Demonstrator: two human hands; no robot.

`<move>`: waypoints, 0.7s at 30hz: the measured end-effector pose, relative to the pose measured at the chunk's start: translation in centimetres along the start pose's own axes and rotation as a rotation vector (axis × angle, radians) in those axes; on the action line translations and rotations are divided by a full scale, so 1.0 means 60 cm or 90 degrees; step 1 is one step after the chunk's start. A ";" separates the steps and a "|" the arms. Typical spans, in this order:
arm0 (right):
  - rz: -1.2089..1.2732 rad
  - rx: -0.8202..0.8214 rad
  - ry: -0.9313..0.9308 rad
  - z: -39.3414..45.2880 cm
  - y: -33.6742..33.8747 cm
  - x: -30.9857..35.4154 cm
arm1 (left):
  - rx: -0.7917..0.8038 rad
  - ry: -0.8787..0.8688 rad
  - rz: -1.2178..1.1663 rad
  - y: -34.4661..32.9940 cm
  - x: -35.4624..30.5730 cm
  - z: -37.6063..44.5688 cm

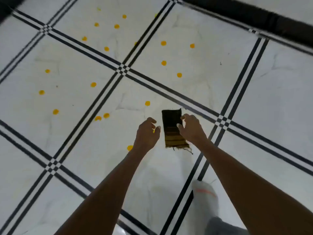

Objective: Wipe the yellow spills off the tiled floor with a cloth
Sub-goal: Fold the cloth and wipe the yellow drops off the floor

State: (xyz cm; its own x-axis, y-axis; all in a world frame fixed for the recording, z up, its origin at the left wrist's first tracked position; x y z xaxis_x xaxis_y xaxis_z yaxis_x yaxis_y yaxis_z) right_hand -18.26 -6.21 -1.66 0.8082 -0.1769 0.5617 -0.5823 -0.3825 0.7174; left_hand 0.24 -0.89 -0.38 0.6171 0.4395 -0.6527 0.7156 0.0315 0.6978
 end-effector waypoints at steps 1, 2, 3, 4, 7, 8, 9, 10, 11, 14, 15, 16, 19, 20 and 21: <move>0.004 -0.014 -0.018 0.012 -0.021 -0.017 | 0.000 -0.001 -0.023 -0.031 0.011 0.014; 0.009 -0.027 -0.038 0.023 -0.039 -0.032 | 0.000 -0.001 -0.034 -0.056 0.015 0.024; 0.017 -0.044 -0.046 0.035 -0.059 -0.048 | -0.004 -0.019 -0.045 -0.087 0.023 0.040; 0.013 -0.059 -0.045 0.042 -0.074 -0.057 | -0.003 -0.022 -0.032 -0.109 0.022 0.049; 0.032 -0.111 -0.043 0.064 -0.119 -0.082 | -0.030 -0.037 -0.065 -0.167 0.043 0.074; 0.048 -0.128 -0.050 0.071 -0.123 -0.084 | -0.032 -0.034 -0.065 -0.176 0.044 0.080; 0.074 -0.143 -0.064 0.078 -0.127 -0.085 | -0.036 -0.030 -0.070 -0.187 0.047 0.089; 0.098 -0.153 -0.070 0.084 -0.129 -0.085 | -0.039 -0.015 -0.080 -0.192 0.046 0.095; 0.116 -0.159 -0.058 0.087 -0.129 -0.081 | -0.040 0.000 -0.108 -0.195 0.048 0.101; 0.139 -0.165 0.040 0.083 -0.114 -0.060 | -0.005 0.093 -0.287 -0.185 0.043 0.096; 0.143 -0.157 0.074 0.076 -0.108 -0.047 | 0.014 0.128 -0.362 -0.175 0.039 0.091; 0.136 -0.152 0.112 0.071 -0.104 -0.039 | 0.031 0.145 -0.417 -0.168 0.035 0.086; 0.155 -0.131 0.175 0.052 -0.100 -0.011 | 0.022 0.158 -0.557 -0.141 0.029 0.075; 0.182 -0.129 0.185 0.048 -0.099 -0.005 | 0.009 0.160 -0.596 -0.131 0.028 0.072; 0.211 -0.134 0.192 0.045 -0.098 0.002 | -0.003 0.156 -0.621 -0.121 0.028 0.074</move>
State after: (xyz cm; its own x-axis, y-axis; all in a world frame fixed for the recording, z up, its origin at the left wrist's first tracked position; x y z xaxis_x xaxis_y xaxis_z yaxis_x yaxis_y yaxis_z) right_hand -14.50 -6.42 -6.93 0.5327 0.0235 0.8460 -0.8343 -0.1531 0.5296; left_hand -2.47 -4.36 -7.87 -0.3233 0.3920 -0.8613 0.8704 0.4803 -0.1081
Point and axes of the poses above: each hand's wrist, its own z-axis towards the middle knuckle, its own y-axis out of the back of the hand, x = y × z, the point moved 1 cm from there along z, towards the middle knuckle, and after that the axes turned 7 degrees about -x, right-handed, at the moved point
